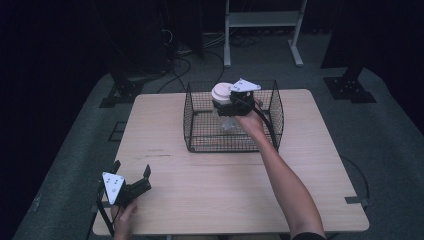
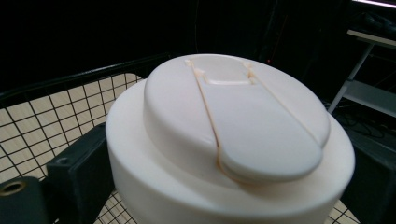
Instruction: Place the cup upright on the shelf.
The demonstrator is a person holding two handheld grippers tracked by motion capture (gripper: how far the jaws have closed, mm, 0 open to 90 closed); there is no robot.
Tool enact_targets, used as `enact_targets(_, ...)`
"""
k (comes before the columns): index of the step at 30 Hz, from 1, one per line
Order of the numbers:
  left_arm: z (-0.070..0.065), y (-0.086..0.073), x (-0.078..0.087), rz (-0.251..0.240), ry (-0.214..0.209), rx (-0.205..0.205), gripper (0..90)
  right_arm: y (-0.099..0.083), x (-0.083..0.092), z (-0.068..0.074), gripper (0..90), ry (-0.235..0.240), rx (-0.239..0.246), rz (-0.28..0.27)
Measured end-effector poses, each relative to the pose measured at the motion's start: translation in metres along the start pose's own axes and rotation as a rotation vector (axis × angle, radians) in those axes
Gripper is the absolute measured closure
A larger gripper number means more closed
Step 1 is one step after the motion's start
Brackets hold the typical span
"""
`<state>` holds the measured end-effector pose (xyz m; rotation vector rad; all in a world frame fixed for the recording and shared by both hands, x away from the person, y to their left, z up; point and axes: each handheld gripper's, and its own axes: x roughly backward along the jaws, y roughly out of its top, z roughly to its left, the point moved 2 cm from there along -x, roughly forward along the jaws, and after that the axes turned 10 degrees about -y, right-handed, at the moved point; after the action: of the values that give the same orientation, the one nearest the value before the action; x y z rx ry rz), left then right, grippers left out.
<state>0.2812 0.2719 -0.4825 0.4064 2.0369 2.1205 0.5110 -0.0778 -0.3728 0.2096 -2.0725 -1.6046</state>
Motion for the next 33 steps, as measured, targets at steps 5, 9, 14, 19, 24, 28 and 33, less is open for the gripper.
enact_targets(5,-0.001,0.0,0.0,0.001,-0.001,-0.008,0.0,-0.005,-0.007,-0.001,4.4,0.001,-0.003,0.017)
enact_targets(9,0.0,0.0,0.0,0.0,-0.001,0.001,0.0,-0.009,-0.013,0.001,4.4,-0.008,0.002,0.034)
enact_targets(14,0.0,0.0,0.0,0.0,-0.001,0.0,0.0,-0.014,-0.017,0.003,4.4,-0.003,0.015,0.062)
enact_targets(19,0.0,0.0,0.0,0.0,0.001,0.002,0.0,-0.015,-0.016,0.004,4.4,0.004,0.033,0.066)
enact_targets(24,0.0,0.0,0.0,0.0,0.002,0.0,0.0,-0.016,-0.014,0.0,4.3,0.012,0.02,0.081)
enact_targets(28,0.0,0.0,0.0,0.004,0.006,0.001,0.0,-0.017,-0.012,-0.002,4.2,0.012,0.014,0.086)
enact_targets(33,0.0,0.0,0.0,0.006,0.007,-0.003,0.0,-0.016,-0.012,-0.003,3.6,-0.003,0.027,0.084)
